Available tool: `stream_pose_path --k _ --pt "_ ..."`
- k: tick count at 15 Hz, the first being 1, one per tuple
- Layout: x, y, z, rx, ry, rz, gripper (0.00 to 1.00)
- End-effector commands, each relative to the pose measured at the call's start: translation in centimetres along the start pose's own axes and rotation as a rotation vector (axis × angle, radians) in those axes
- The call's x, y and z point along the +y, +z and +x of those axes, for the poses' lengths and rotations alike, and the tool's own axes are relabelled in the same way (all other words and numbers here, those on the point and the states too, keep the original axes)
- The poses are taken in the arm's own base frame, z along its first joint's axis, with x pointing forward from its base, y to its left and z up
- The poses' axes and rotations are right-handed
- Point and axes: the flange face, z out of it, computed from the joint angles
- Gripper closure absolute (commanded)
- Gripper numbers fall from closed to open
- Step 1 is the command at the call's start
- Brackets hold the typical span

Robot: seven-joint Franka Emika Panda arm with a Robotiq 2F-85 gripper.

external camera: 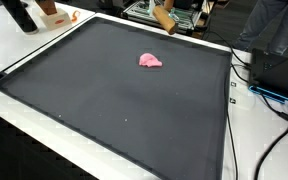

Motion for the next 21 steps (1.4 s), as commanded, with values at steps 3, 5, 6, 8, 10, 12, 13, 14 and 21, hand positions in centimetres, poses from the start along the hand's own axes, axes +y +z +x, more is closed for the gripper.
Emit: stream_pose_path --k 3,5,6,8,10,12,13,14,21 --pt "0.0 -0.1 0.0 -0.001 -0.001 0.001 0.51" --pt "0.0 -0.1 0.0 -0.001 -0.001 0.001 0.51" --pt "0.0 -0.1 0.0 -0.001 -0.002 0.001 0.51" --pt "0.0 -0.1 0.0 -0.001 -0.002 0.001 0.51" --pt "0.3 0.9 -0.1 0.005 -0.028 0.035 0.76" --pt "0.8 2.9 -0.4 0.032 -0.088 0.093 0.76" --pt "1.0 4.1 -0.6 0.048 -0.117 0.122 0.76" --pt "1.2 5.2 -0.9 0.058 -0.139 0.150 0.76" --pt "2.1 11.4 -2.6 0.053 -0.283 0.169 0.76"
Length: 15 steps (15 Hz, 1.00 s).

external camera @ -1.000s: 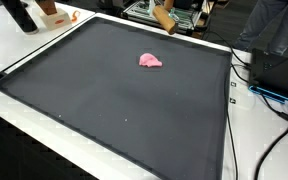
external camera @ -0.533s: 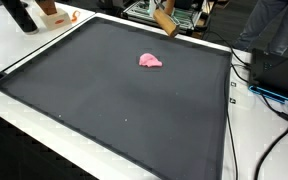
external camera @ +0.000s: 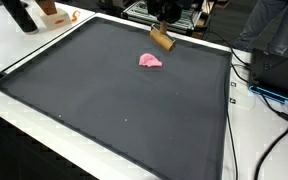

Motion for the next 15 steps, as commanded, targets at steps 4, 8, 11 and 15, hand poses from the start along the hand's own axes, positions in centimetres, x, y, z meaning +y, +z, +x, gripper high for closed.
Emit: stream_pose_path --k 4,8,11,15 --pt "0.6 3.2 -1.1 0.026 -0.087 -0.037 0.76" --pt "1.3 4.5 -1.6 0.052 -0.112 -0.065 0.76" --pt "2.0 5.4 -1.8 0.059 -0.121 -0.083 0.76" --pt "2.8 6.5 -2.0 0.056 -0.121 -0.076 0.76"
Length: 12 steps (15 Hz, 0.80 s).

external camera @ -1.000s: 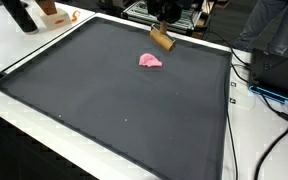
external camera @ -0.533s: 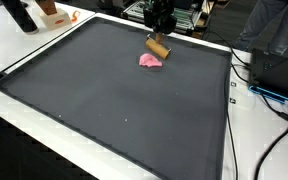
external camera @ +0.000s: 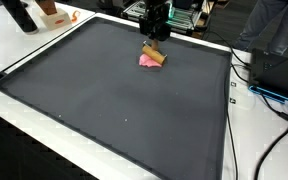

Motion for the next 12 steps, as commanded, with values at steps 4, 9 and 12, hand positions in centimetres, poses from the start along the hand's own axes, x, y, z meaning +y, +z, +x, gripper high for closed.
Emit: stream_pose_path --k 4,9,12 --pt "0.6 2.1 -0.8 -0.004 -0.001 0.001 0.76" --pt "1.2 2.2 -1.0 0.012 0.017 -0.044 0.76" --pt "1.2 1.7 -0.8 0.012 0.004 -0.081 0.76"
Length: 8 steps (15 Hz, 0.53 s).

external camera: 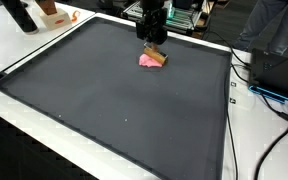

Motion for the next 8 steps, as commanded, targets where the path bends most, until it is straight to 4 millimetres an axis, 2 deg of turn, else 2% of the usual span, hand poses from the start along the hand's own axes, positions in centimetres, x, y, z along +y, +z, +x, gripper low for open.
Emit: stream_pose_path --k 1,4,8 --pt "0.42 0.59 -0.20 0.003 -0.010 -0.075 0.76" --pt "0.58 1.35 -0.46 -0.015 -0.009 -0.078 0.76" --pt "0.90 1.15 -0.52 -0.014 0.009 -0.115 0.76"
